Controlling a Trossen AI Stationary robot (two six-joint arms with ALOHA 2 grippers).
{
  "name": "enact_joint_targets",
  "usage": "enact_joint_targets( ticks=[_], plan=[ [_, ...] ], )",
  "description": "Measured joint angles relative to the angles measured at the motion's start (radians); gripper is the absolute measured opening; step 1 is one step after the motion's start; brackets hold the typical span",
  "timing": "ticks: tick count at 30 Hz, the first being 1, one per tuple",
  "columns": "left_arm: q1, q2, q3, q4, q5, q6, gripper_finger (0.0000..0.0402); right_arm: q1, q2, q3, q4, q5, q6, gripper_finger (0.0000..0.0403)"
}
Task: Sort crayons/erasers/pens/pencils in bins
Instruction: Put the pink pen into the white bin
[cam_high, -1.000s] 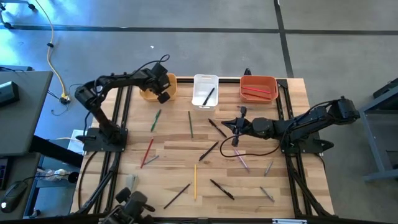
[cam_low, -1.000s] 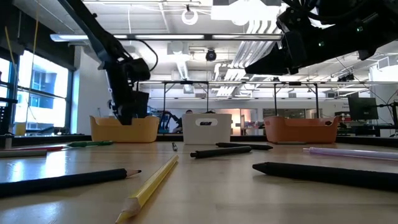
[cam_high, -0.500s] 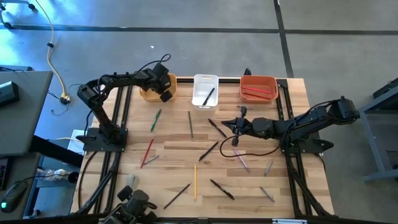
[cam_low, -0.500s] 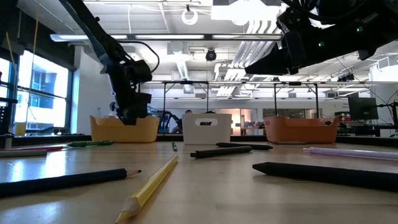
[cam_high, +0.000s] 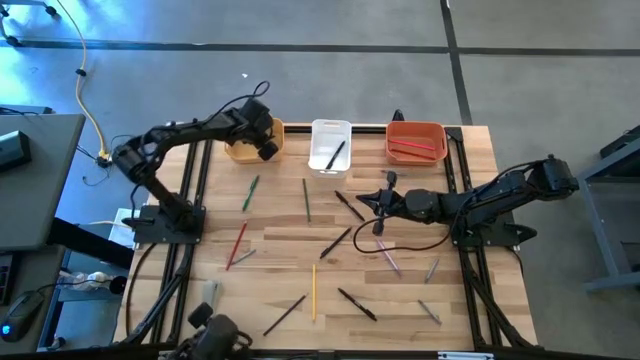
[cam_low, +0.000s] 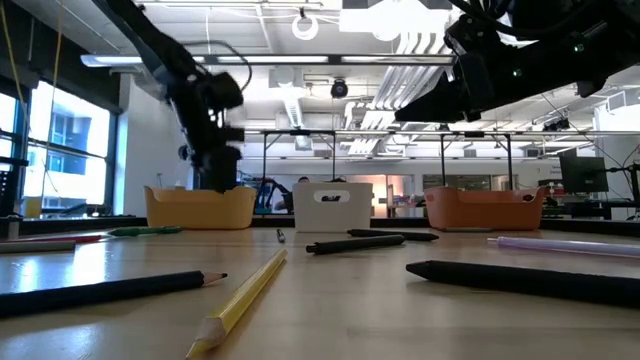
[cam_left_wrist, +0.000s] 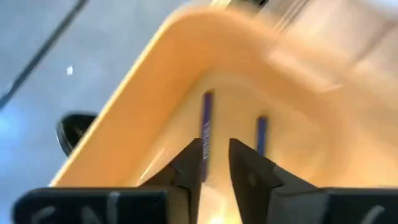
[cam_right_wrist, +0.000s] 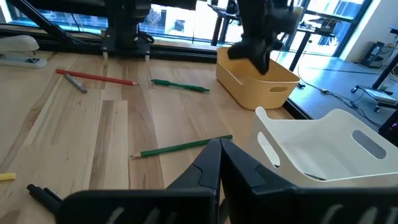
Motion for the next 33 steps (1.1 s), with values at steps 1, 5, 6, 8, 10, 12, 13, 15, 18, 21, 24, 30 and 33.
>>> enact_joint_targets(
  ticks=[1, 5, 6, 8, 10, 12, 13, 15, 18, 21, 24, 30, 33],
  plan=[
    [-0.016, -0.031, 0.000, -0.006, 0.000, -0.010, 0.0049, 0.000, 0.000, 0.000, 0.000, 0.000, 0.000, 0.0000],
    [-0.090, -0.157, -0.009, -0.024, 0.003, -0.035, 0.0010, 0.000, 0.000, 0.000, 0.000, -0.001, 0.000, 0.0000],
    [-0.112, -0.189, -0.018, -0.027, 0.002, -0.044, 0.0005, 0.000, 0.000, 0.000, -0.002, -0.005, 0.000, 0.0000],
    [-0.159, -0.252, -0.048, -0.022, 0.002, -0.070, 0.0004, 0.000, 0.000, 0.000, -0.010, -0.007, 0.002, 0.0000],
    [-0.211, -0.313, -0.093, 0.005, 0.008, -0.101, 0.0006, 0.000, 0.000, 0.000, -0.018, -0.007, 0.005, 0.0000],
    [-0.266, -0.373, -0.154, 0.061, 0.025, -0.124, 0.0004, 0.000, 0.000, 0.000, -0.021, -0.006, 0.006, 0.0000],
    [-0.292, -0.401, -0.188, 0.098, 0.032, -0.135, 0.0002, 0.000, 0.000, 0.000, -0.022, -0.006, 0.006, 0.0000],
    [-0.346, -0.456, -0.264, 0.190, 0.054, -0.140, 0.0001, 0.000, 0.000, 0.000, -0.022, -0.006, 0.007, 0.0000],
    [-0.418, -0.523, -0.378, 0.349, 0.094, -0.146, 0.0001, 0.000, 0.000, 0.000, -0.032, -0.006, 0.025, 0.0000],
    [-0.472, -0.575, -0.489, 0.524, 0.167, -0.146, 0.0000, 0.000, 0.000, 0.000, -0.032, -0.005, 0.021, 0.0000],
    [-0.514, -0.614, -0.582, 0.704, 0.238, -0.160, 0.0000, -0.002, 0.000, 0.000, -0.018, 0.007, 0.025, 0.0000],
    [-0.583, -0.640, -0.718, 1.007, 0.311, -0.175, 0.0000, 0.009, 0.000, 0.000, -0.022, -0.033, 0.107, 0.0000],
    [-0.613, -0.640, -0.773, 1.112, 0.311, -0.174, 0.0000, 0.044, 0.000, 0.020, -0.099, -0.044, 0.191, 0.0000]
  ],
)
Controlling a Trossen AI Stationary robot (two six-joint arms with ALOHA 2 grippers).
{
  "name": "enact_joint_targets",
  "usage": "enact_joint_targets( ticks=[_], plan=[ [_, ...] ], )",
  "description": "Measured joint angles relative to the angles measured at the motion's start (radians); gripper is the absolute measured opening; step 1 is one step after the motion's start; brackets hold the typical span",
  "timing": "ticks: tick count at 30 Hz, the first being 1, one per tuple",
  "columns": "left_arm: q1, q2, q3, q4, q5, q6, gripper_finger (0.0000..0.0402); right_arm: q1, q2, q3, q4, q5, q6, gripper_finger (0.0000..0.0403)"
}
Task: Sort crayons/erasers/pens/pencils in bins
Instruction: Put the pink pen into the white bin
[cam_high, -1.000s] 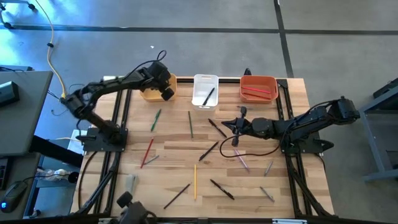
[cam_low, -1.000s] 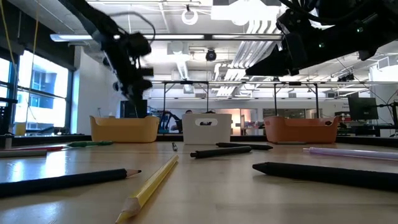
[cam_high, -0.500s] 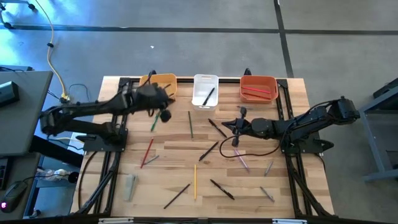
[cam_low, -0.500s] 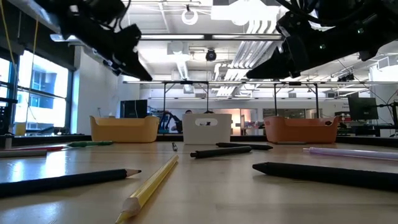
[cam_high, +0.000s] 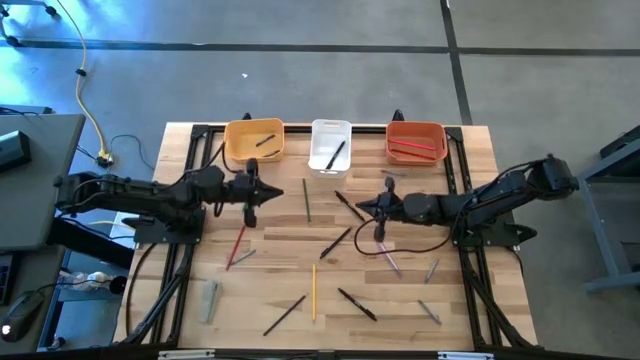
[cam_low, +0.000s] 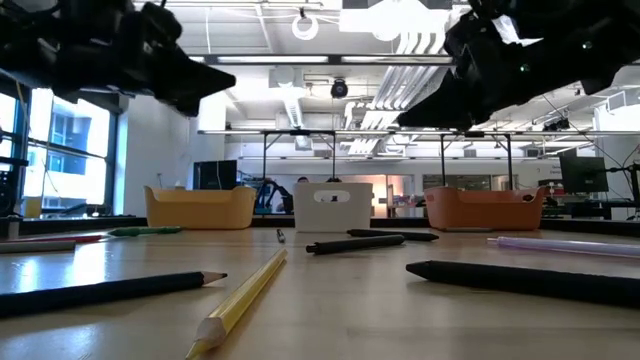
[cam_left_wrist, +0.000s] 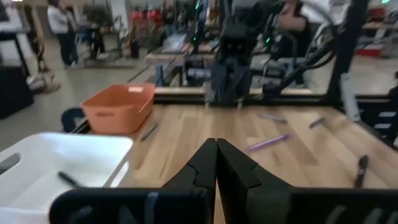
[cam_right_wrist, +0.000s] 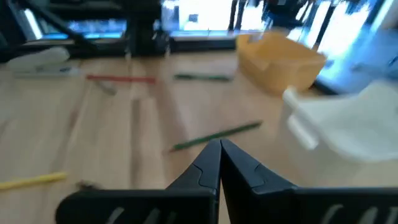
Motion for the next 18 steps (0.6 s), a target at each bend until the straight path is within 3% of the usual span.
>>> enact_joint_targets(
  ticks=[6, 11, 18],
  plan=[
    [-0.039, 0.000, -0.061, 0.077, -0.001, -0.022, 0.0000, 0.117, 0.000, 0.164, -0.510, 0.059, 0.264, 0.0000],
    [-0.071, 0.000, -0.077, 0.115, -0.004, -0.018, 0.0000, 0.228, 0.004, 0.304, -0.932, 0.075, 0.623, 0.0004],
    [-0.087, 0.000, -0.077, 0.115, -0.006, -0.016, 0.0001, 0.384, 0.079, 0.410, -1.243, -0.011, 1.010, 0.0063]
  ],
)
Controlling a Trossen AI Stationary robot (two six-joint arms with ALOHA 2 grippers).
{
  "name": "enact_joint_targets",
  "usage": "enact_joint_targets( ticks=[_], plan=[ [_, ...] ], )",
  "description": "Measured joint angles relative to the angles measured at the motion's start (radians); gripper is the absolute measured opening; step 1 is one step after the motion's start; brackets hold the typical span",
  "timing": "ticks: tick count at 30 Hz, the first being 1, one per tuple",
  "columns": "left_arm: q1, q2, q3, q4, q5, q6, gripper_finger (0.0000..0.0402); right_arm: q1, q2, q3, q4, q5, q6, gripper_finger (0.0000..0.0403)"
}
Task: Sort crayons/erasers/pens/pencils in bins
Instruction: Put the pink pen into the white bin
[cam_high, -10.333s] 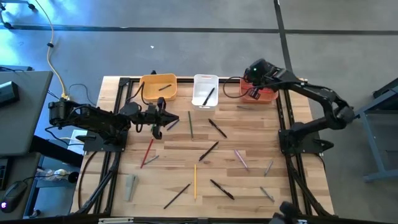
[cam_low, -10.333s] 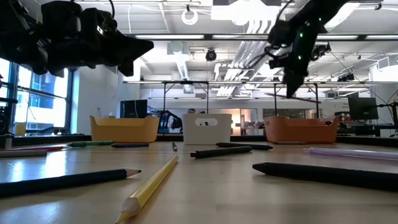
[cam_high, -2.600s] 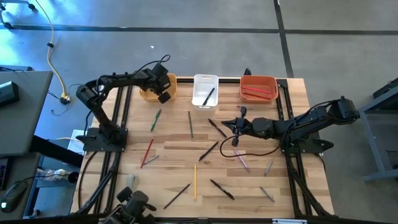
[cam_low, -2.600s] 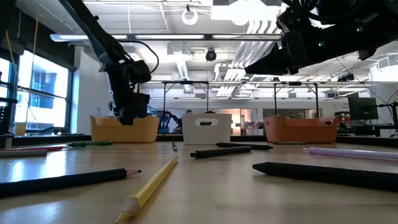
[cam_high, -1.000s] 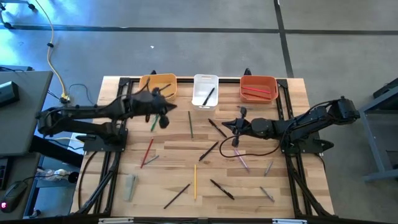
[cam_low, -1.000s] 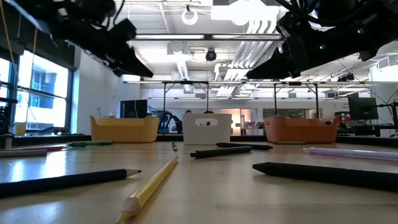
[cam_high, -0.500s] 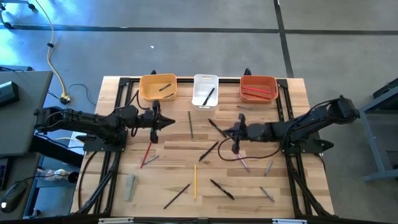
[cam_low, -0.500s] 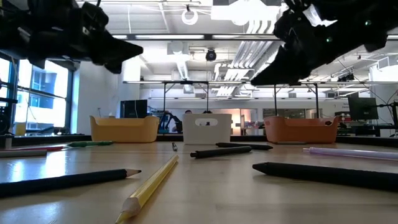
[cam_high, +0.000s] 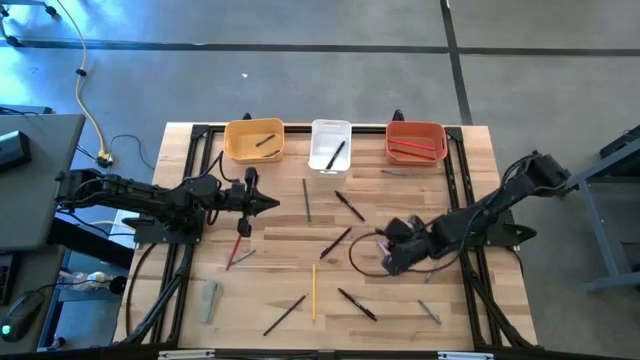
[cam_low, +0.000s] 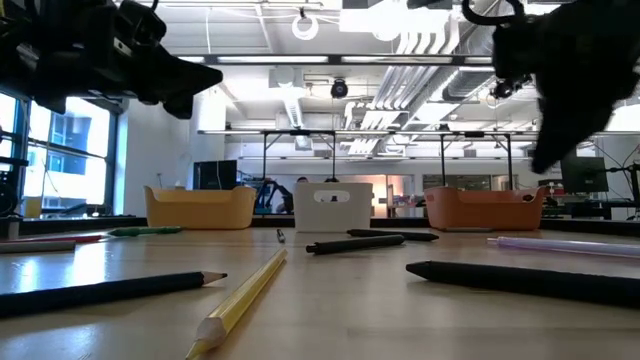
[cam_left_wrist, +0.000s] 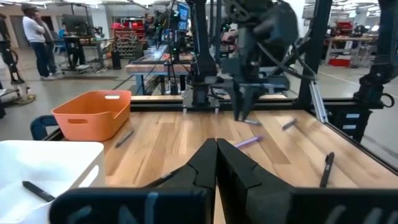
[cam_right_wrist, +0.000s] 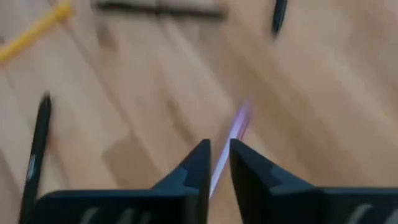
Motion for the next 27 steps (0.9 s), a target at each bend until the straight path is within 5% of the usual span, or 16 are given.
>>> enact_joint_targets(
  ticks=[12, 27],
  plan=[
    [0.000, 0.000, 0.000, 0.000, -0.007, -0.010, 0.0000, 0.071, 0.216, 0.068, -0.078, -0.198, 0.248, 0.0160],
    [0.000, 0.001, 0.000, -0.002, -0.009, -0.028, 0.0001, 0.060, 0.318, 0.067, -0.071, -0.223, 0.250, 0.0093]
  ],
)
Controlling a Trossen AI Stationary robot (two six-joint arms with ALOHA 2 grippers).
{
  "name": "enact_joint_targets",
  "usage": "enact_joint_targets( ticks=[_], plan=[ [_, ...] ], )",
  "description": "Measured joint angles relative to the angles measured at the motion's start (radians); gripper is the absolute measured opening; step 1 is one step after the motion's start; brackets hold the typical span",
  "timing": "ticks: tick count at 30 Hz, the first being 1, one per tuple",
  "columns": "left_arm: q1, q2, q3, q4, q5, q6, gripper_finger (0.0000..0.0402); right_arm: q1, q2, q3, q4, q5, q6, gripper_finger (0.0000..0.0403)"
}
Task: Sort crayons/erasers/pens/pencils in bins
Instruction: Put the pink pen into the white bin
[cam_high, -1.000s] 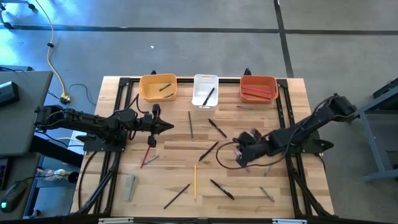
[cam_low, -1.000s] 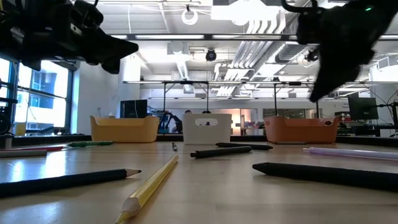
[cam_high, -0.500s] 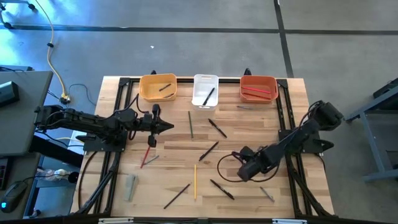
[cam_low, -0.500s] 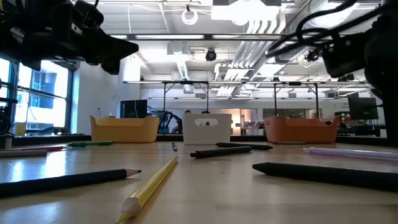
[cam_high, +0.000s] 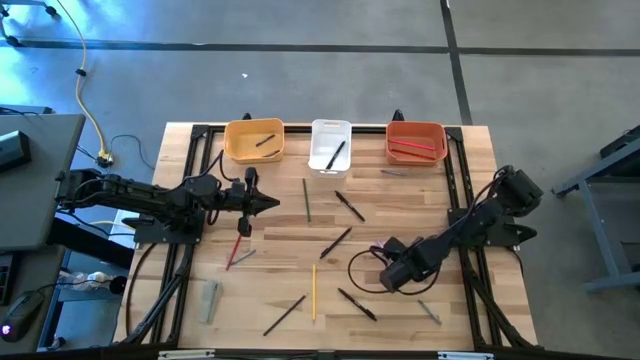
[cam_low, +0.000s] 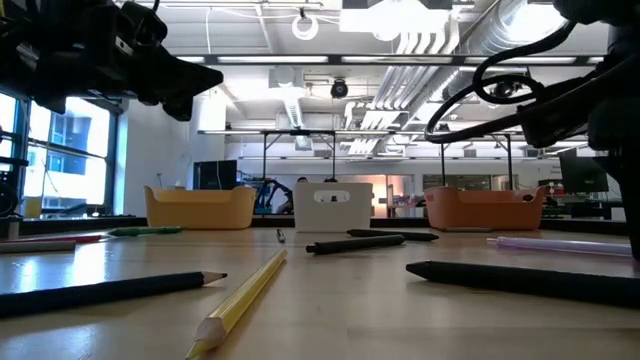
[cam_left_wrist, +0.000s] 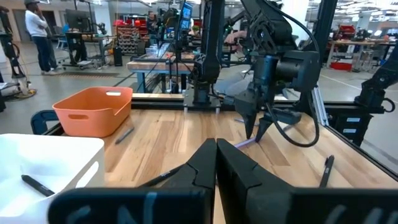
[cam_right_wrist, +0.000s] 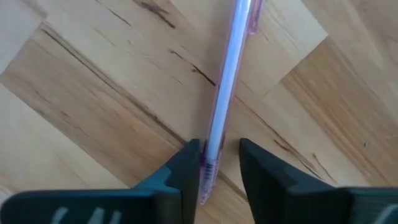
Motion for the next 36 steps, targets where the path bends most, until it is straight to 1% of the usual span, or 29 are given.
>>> enact_joint_targets(
  ticks=[11, 15, 18, 24, 27, 30, 33, 36],
  plan=[
    [0.000, 0.000, 0.000, -0.001, 0.000, -0.008, 0.0000, 0.000, 0.002, -0.003, 0.014, 0.002, -0.102, 0.0021],
    [0.000, 0.000, 0.000, -0.001, -0.005, -0.009, 0.0000, 0.000, -0.012, 0.007, 0.011, 0.003, -0.145, 0.0019],
    [0.000, 0.000, 0.000, -0.003, -0.005, -0.009, 0.0000, -0.001, -0.035, 0.020, 0.015, 0.030, -0.183, 0.0021],
    [0.000, 0.000, 0.000, -0.006, -0.008, -0.008, 0.0000, -0.031, -0.144, 0.053, 0.018, 0.105, -0.251, 0.0020],
    [0.000, 0.000, 0.000, -0.005, -0.008, -0.009, 0.0001, -0.074, -0.205, 0.088, 0.024, 0.166, -0.314, 0.0020],
    [0.000, 0.000, 0.000, -0.005, -0.012, -0.008, 0.0000, -0.148, -0.242, 0.133, 0.017, 0.229, -0.396, 0.0020],
    [0.000, 0.000, 0.000, -0.005, -0.013, -0.009, 0.0001, -0.257, -0.251, 0.193, 0.023, 0.281, -0.539, 0.0020],
    [0.000, 0.000, 0.000, -0.005, -0.014, -0.009, 0.0000, -0.391, -0.232, 0.245, 0.073, 0.289, -0.713, 0.0020]
  ],
)
